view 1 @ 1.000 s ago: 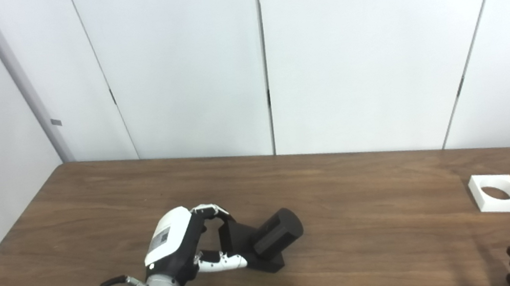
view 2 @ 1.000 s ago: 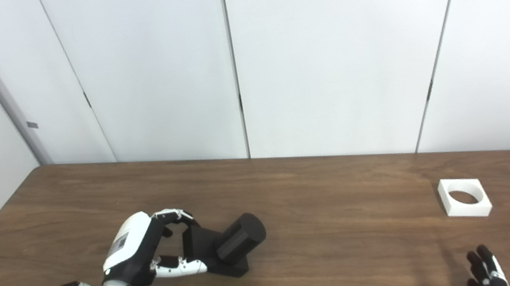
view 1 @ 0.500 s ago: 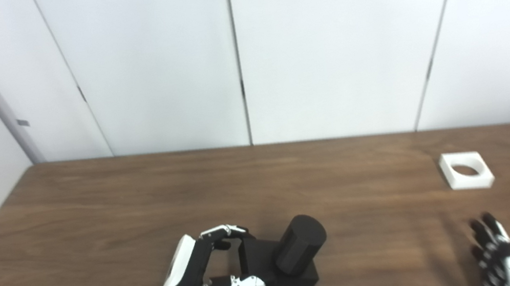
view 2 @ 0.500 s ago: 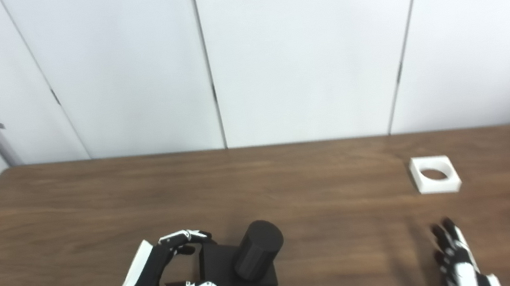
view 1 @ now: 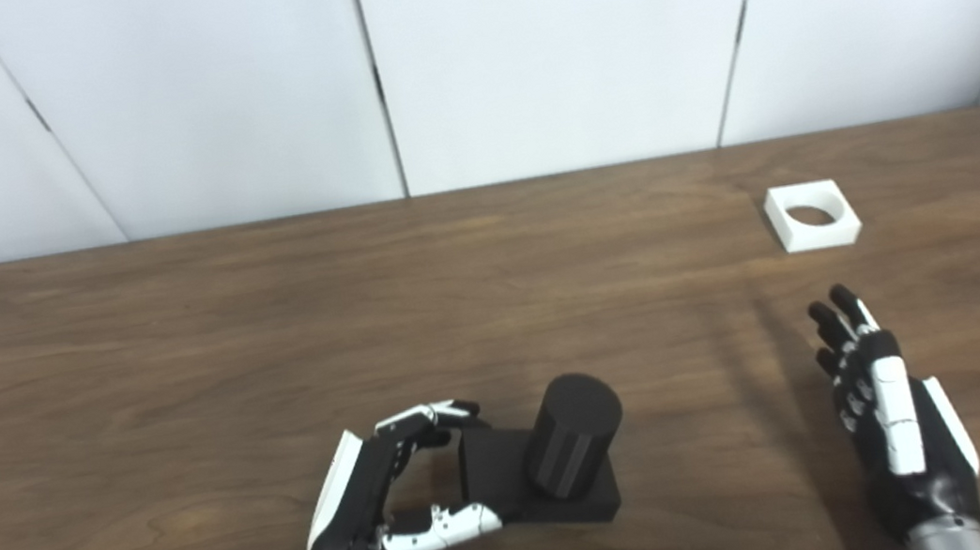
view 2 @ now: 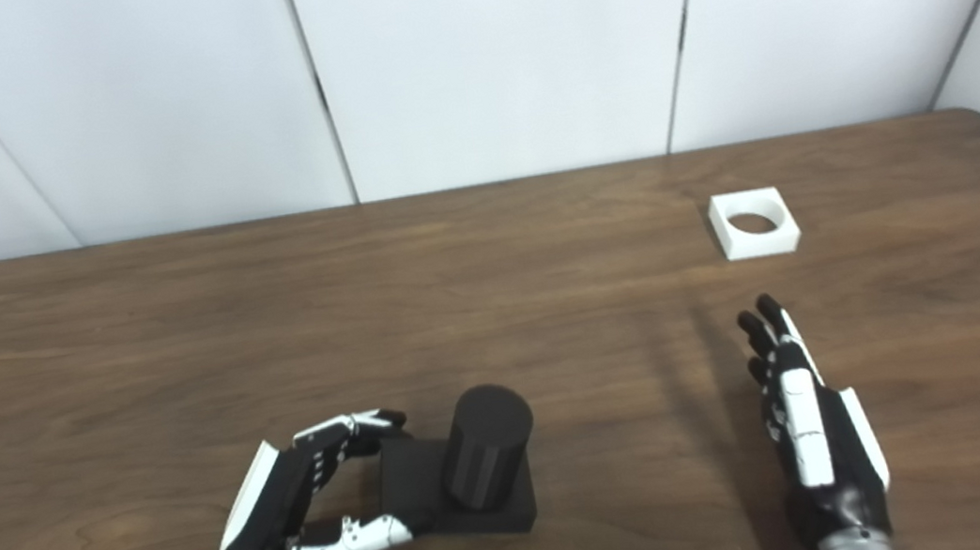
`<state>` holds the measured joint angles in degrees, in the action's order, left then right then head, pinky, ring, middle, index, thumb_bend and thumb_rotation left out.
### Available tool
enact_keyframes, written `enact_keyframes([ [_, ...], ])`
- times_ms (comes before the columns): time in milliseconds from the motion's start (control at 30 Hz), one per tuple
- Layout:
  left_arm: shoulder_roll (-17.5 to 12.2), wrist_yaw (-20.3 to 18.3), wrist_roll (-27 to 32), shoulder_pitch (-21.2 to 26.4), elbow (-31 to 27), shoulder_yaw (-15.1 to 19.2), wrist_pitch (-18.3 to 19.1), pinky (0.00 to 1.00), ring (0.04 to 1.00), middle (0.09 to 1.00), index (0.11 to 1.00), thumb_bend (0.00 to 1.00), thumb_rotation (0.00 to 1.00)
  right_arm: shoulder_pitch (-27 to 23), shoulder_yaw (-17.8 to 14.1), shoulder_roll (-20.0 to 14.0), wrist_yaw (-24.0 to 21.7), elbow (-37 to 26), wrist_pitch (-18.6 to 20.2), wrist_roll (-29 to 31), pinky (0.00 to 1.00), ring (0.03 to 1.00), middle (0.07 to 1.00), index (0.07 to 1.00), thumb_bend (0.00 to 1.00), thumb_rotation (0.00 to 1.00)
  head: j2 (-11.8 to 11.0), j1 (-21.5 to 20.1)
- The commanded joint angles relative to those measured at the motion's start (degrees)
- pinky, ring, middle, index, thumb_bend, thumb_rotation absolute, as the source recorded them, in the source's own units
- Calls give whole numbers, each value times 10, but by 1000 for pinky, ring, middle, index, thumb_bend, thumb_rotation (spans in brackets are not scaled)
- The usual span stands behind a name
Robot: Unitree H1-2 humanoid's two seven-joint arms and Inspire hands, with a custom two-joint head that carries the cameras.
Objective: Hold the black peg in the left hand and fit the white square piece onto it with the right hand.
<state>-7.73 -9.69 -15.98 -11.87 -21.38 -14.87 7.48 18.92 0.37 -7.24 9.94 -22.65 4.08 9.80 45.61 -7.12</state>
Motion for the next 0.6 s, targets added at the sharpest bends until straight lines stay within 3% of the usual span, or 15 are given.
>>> enact_keyframes([
  [0, -4, 5, -16, 2, 11, -6, -21, 816, 841, 790, 490, 494, 57, 1, 7, 58, 4, -29, -6, 1, 1000, 998, 939, 965, 527, 1000, 4, -2],
  [300, -35, 62, -189, 6, 60, -31, -95, 689, 802, 776, 491, 501, 56, -1, 9, 52, 12, -39, 7, -1, 1000, 1000, 935, 958, 542, 1000, 16, 5],
  [567, -53, 81, -298, 8, 68, -41, -119, 713, 796, 764, 491, 505, 58, -2, 9, 46, 8, -44, 9, 2, 1000, 1000, 941, 965, 542, 1000, 25, 8],
])
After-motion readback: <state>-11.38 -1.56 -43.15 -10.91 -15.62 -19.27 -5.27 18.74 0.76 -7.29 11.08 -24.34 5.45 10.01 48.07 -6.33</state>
